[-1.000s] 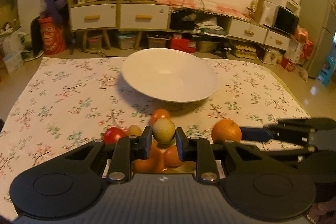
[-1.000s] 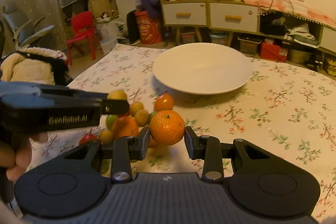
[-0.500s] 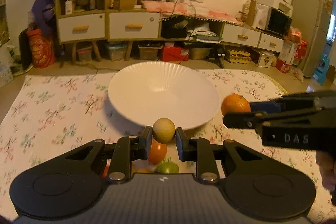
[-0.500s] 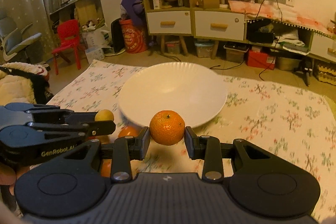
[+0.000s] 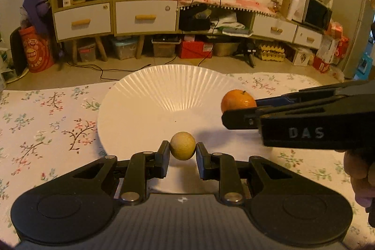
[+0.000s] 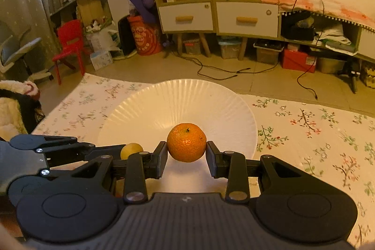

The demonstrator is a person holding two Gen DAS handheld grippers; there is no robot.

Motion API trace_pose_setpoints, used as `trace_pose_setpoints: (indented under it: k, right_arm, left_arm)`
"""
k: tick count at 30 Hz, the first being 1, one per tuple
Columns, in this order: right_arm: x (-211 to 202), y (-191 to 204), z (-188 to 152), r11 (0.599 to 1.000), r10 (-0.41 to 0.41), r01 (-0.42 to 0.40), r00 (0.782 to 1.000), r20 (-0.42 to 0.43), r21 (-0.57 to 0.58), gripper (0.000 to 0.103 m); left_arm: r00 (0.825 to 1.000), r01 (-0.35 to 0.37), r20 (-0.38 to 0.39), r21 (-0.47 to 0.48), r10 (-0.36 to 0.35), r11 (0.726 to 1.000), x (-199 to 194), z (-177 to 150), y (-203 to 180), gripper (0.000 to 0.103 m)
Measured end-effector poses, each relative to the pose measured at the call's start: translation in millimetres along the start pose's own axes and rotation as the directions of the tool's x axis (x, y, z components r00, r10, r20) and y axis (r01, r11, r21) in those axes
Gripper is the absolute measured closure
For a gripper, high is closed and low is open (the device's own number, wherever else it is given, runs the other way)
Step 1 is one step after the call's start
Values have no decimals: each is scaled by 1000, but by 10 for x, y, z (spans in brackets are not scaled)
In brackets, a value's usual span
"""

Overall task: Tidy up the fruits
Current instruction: 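Carry the yellow fruit and mandarin in both grippers over the white plate, then open both grippers to drop the fruits onto the plate, then withdraw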

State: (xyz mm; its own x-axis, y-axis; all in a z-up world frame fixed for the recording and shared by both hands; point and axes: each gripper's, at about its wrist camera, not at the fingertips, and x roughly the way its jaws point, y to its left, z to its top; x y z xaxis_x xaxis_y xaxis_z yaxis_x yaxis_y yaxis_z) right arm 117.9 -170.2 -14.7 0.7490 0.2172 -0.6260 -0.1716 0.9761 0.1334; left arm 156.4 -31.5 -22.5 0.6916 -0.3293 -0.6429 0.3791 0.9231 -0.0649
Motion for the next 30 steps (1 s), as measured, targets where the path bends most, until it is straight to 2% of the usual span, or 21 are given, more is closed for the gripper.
trace_pose_setpoints:
  k: [7,17,22,24,27,30]
  right_arm:
    - [162,-15,-18,999,-18,17,999,-40,-29,71]
    - [217,-29,41,1000,-14,12,999,-53,-29,70]
    - [185,-33,57,1000,8,-9,999,-44,-25,67]
    - [160,-37,67,1000,12,-12,999,-36,-22,57]
    - [99,-42,90,1000,24,-24,1000,-15,-13,47]
    - [13,-34,108,1000,15,-15,1000,16,-8,33]
  left_arm:
    - [1000,-11,-19,41,12,999,115,35,3,88]
    - [1000,3,-19,71,-1,997,168,79,-20,87]
    - [1000,-1,-13,76,2,997,149,86,-18,82]
    - [1000,-1,-12,76,2,997,136,89,-11,76]
    - [1000,-9,-3,76,9,997,95,97,-5,60]
    - [1000,-17,6,74,16,997,31,113,-6,49]
